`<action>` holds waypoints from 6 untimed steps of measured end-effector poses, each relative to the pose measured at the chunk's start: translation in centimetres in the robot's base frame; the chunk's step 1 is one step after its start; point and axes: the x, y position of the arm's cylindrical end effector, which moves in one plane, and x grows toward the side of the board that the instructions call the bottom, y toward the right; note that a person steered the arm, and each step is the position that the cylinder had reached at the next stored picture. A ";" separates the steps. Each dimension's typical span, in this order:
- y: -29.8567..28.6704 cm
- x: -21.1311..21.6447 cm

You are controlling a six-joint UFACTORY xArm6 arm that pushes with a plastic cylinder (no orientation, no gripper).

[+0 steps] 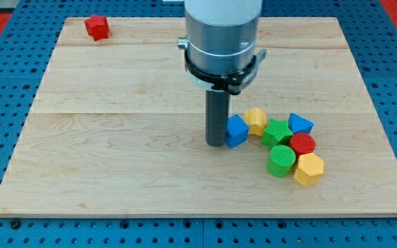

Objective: Push the red star into the group of the blocks

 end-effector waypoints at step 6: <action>-14.1 -31.3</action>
